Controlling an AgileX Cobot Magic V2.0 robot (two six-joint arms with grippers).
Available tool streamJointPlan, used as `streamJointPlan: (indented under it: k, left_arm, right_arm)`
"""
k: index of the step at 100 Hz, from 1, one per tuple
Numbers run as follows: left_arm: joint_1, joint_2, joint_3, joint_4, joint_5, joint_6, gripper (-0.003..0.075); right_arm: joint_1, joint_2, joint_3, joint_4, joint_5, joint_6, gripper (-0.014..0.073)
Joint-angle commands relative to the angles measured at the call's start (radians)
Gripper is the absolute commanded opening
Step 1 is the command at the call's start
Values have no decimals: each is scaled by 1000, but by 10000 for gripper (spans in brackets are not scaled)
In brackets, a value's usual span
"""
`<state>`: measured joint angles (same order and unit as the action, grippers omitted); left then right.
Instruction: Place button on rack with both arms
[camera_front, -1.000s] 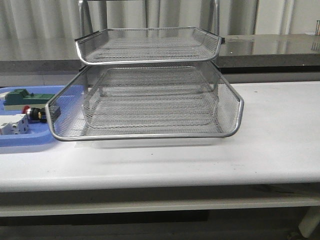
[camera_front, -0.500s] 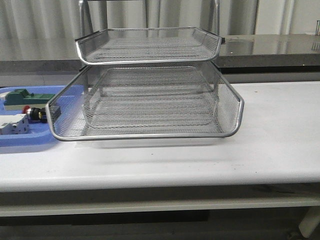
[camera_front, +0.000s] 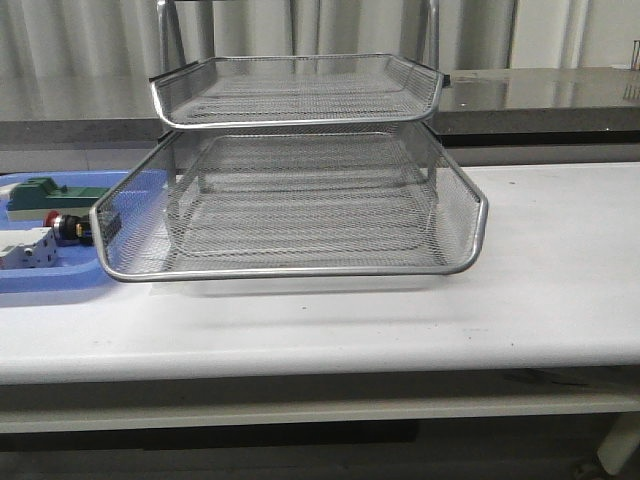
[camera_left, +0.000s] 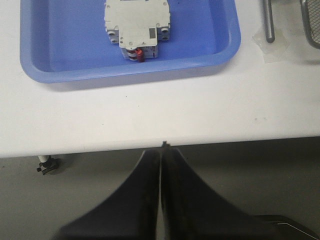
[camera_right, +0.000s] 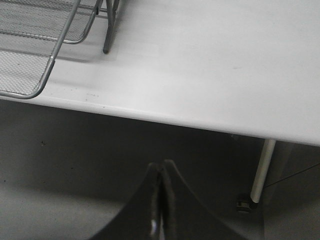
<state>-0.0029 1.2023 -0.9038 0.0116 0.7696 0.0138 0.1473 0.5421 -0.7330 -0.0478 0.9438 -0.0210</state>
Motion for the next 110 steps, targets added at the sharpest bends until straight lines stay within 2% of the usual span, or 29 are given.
streamJointPlan:
  k: [1, 8, 12, 15, 22, 26, 32, 36, 77, 89, 110]
  left_arm:
    - [0, -13, -38, -1, -34, 4, 21]
    - [0, -15, -38, -1, -34, 34, 93]
    - [0, -17, -38, -1, -34, 36, 166]
    - [0, -17, -38, -1, -34, 36, 228]
    - [0, -17, -38, -1, -33, 36, 426]
    - [0, -17, -38, -1, -32, 36, 569]
    - [0, -17, -38, -1, -32, 36, 697]
    - [0, -17, -38, -1, -32, 36, 746]
    - [0, -17, -38, -18, -60, 36, 605]
    - [0, -14, -41, -12, -115, 50, 578]
    - [0, 72, -199, -3, -126, 153, 577]
  right_arm:
    - [0, 2, -31, -3, -61, -3, -68]
    - [0, 2, -31, -3, -61, -3, -68]
    - [0, 2, -31, -3, -61, -3, -68]
    - [0, 2, -31, -3, -61, -3, -68]
    - [0, 2, -31, -3, -61, -3, -68]
    - [0, 2, -31, -3, -61, -3, -68]
    - [0, 2, -31, -3, -61, -3, -68]
    - [0, 2, -31, -3, -61, -3, -68]
    - [0, 2, -31, -3, -61, -3, -68]
    - [0, 2, -31, -3, -61, -3, -68]
    - [0, 2, -31, -3, -61, -3, -68]
